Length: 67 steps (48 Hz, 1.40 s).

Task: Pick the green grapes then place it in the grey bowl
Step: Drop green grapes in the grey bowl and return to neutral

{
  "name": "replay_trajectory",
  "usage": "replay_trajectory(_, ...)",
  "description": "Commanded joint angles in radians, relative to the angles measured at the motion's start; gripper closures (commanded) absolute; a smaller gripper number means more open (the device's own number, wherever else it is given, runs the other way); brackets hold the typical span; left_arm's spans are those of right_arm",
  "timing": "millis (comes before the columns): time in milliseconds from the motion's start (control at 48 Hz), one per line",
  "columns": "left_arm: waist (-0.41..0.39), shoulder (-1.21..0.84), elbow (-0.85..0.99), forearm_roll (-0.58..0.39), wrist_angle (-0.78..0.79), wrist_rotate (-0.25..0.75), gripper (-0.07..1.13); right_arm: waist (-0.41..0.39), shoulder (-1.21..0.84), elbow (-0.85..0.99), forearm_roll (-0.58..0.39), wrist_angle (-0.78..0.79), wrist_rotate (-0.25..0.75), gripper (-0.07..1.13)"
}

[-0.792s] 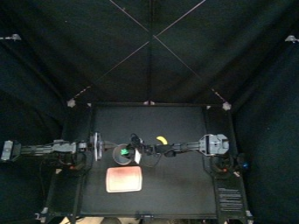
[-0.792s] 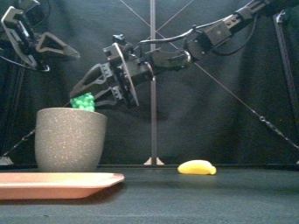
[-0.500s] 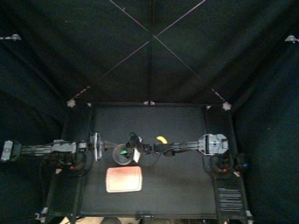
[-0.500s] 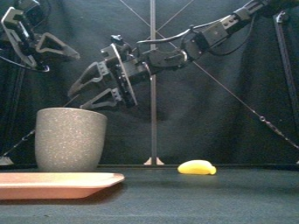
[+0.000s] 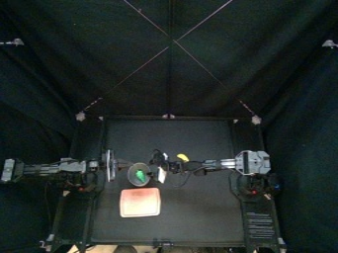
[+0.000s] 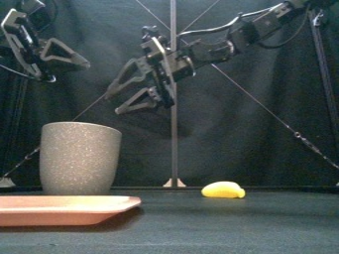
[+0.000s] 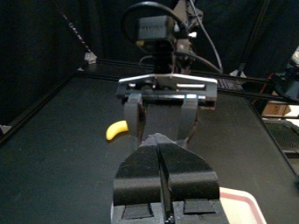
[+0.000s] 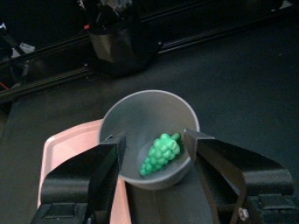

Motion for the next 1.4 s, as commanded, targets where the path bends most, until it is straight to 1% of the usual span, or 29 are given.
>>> replay_trajectory(21,0.002,0.003,-0.014,-0.002,-0.009,0.002,0.90,0.002,-0.118,0.066,-0.012,-0.009,-0.002,0.16)
replay_trajectory(188,0.002,0.003,-0.011,-0.002,-0.009,0.002,0.90,0.021,-0.219,0.198,-0.066,-0.018,0.003,0.16)
replay_trajectory(354,0.002,0.002,-0.006,-0.002,-0.009,0.002,0.90,0.028,-0.318,0.308,-0.066,-0.041,0.005,0.16)
replay_trajectory(625,0.002,0.002,-0.006,0.000,-0.011,0.006,0.91,0.038,-0.453,0.434,-0.071,-0.092,0.002,0.16)
replay_trajectory(1042,0.002,0.002,0.000,0.008,-0.021,0.008,0.91,0.034,-0.646,0.598,-0.092,-0.193,-0.003,0.16)
replay_trajectory(1396,0.002,0.002,0.006,0.014,-0.021,0.008,0.91,0.031,-0.759,0.666,-0.092,-0.213,-0.002,0.16)
